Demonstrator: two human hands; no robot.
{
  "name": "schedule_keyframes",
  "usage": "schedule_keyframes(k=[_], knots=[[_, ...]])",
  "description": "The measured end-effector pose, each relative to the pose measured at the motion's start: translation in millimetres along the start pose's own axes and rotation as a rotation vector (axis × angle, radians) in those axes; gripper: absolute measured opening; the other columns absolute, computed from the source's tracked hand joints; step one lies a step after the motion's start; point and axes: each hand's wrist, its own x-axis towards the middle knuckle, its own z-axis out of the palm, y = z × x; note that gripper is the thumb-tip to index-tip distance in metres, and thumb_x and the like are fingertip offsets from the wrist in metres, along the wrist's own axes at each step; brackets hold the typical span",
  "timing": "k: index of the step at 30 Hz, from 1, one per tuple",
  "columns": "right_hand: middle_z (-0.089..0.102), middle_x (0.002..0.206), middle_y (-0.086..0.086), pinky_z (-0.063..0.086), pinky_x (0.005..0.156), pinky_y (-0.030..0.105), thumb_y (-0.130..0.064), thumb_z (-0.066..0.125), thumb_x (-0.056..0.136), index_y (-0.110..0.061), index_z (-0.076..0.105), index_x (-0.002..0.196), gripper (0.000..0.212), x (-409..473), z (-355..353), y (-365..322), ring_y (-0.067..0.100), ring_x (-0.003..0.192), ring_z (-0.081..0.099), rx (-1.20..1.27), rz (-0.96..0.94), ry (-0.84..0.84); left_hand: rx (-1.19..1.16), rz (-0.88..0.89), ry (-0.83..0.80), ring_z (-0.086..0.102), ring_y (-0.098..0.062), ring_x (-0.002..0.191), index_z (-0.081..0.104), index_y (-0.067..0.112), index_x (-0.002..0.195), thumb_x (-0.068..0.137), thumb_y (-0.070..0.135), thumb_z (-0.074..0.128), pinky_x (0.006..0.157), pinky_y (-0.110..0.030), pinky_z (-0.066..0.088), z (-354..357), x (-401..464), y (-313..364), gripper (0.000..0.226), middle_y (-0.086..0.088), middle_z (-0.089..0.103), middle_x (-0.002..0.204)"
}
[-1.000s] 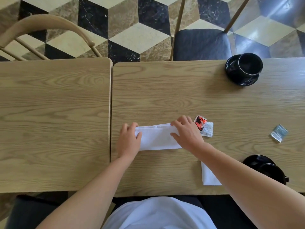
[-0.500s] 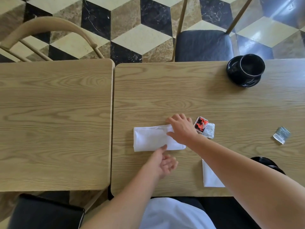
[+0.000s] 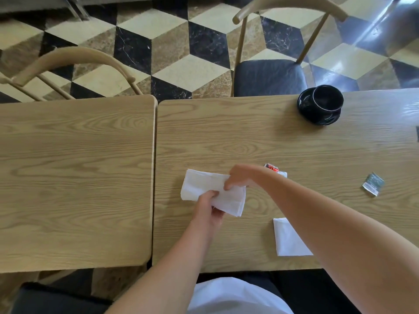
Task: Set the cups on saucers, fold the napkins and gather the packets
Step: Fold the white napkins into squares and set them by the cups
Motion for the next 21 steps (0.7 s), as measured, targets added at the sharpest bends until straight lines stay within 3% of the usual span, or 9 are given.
schedule_keyframes(k=[2, 5, 8, 10, 12, 16, 18, 20, 21], knots=[[0.061, 0.093, 0.008, 0.052, 0.055, 0.023, -0.021, 0.074, 0.083, -0.006, 0.064, 0.101, 0.025, -12.7, -4.2, 3.1, 0.02, 0.074, 0.061, 0.365, 0.017, -0.036, 0.061, 0.06, -0.086, 0.07, -0.03, 0.109, 0.061, 0.008, 0.129, 0.088, 0.007, 0.055, 0.086, -0.04, 0.058, 0.1, -3.9, 13.1, 0.042, -0.013, 0.073, 0.117], [0.064, 0.102, 0.011, 0.057, 0.073, 0.031, -0.014, 0.075, 0.085, -0.001, 0.064, 0.117, 0.037, -26.0, -8.2, 8.4, 0.022, 0.087, 0.064, 0.655, -0.014, -0.011, 0.131, 0.18, -0.169, 0.062, -0.039, 0.121, 0.054, 0.012, 0.137, 0.088, -0.001, 0.053, 0.102, -0.053, 0.05, 9.8, -10.3, 34.8, 0.051, -0.019, 0.066, 0.13], [0.071, 0.114, 0.017, 0.053, 0.088, 0.039, -0.013, 0.078, 0.084, -0.002, 0.063, 0.125, 0.045, -34.7, -11.2, 10.7, 0.027, 0.1, 0.067, 0.905, -0.155, 0.014, 0.166, 0.311, -0.305, 0.06, -0.039, 0.123, 0.056, 0.013, 0.136, 0.084, -0.004, 0.056, 0.105, -0.056, 0.046, 19.1, -20.2, 59.2, 0.054, -0.018, 0.065, 0.132], [0.072, 0.112, 0.015, 0.05, 0.085, 0.039, -0.017, 0.079, 0.083, -0.002, 0.067, 0.122, 0.043, -37.4, -6.1, 13.2, 0.026, 0.099, 0.068, 1.042, -0.224, 0.03, 0.15, 0.308, -0.362, 0.065, -0.034, 0.117, 0.061, 0.016, 0.131, 0.084, 0.002, 0.061, 0.098, -0.05, 0.053, 17.9, -25.6, 69.9, 0.049, -0.014, 0.068, 0.128], [0.07, 0.101, 0.012, 0.048, 0.077, 0.035, -0.023, 0.079, 0.084, -0.002, 0.069, 0.114, 0.037, -36.9, 10.3, 15.1, 0.023, 0.091, 0.064, 1.042, -0.171, 0.067, 0.184, 0.242, -0.309, 0.073, -0.028, 0.1, 0.066, 0.015, 0.12, 0.088, 0.008, 0.064, 0.078, -0.039, 0.061, 10.4, -26.4, 66.0, 0.033, -0.011, 0.074, 0.114], [0.058, 0.081, 0.007, 0.051, 0.054, 0.026, -0.018, 0.076, 0.088, -0.009, 0.059, 0.092, 0.019, -36.5, 53.6, 24.8, 0.018, 0.067, 0.058, 0.814, 0.141, -0.033, 0.494, 0.068, 0.034, 0.068, -0.024, 0.065, 0.06, 0.0, 0.122, 0.094, 0.002, 0.058, 0.043, -0.026, 0.054, -20.2, -15.7, 25.5, 0.029, -0.014, 0.072, 0.085], [0.061, 0.072, 0.006, 0.051, 0.053, 0.026, -0.015, 0.072, 0.09, -0.01, 0.057, 0.089, 0.017, -37.0, 66.5, 31.9, 0.015, 0.059, 0.057, 0.734, 0.205, -0.045, 0.549, 0.036, 0.107, 0.068, -0.028, 0.069, 0.053, -0.007, 0.126, 0.09, -0.004, 0.06, 0.043, -0.028, 0.054, -36.1, -11.0, 9.9, 0.036, -0.021, 0.071, 0.098], [0.063, 0.067, 0.006, 0.05, 0.051, 0.025, -0.015, 0.072, 0.089, -0.009, 0.058, 0.089, 0.016, -36.9, 74.4, 37.8, 0.014, 0.052, 0.057, 0.702, 0.203, 0.006, 0.547, 0.084, 0.161, 0.067, -0.03, 0.084, 0.043, 0.005, 0.134, 0.087, -0.003, 0.064, 0.053, -0.034, 0.055, -45.3, -7.3, 1.3, 0.052, -0.021, 0.062, 0.122], [0.065, 0.069, 0.006, 0.05, 0.05, 0.025, -0.016, 0.072, 0.088, -0.009, 0.058, 0.092, 0.016, -37.2, 76.6, 39.8, 0.015, 0.052, 0.059, 0.696, 0.186, 0.043, 0.575, 0.137, 0.197, 0.066, -0.029, 0.088, 0.041, 0.016, 0.134, 0.086, -0.001, 0.064, 0.058, -0.036, 0.056, -46.0, -7.8, -0.6, 0.056, -0.016, 0.06, 0.124]])
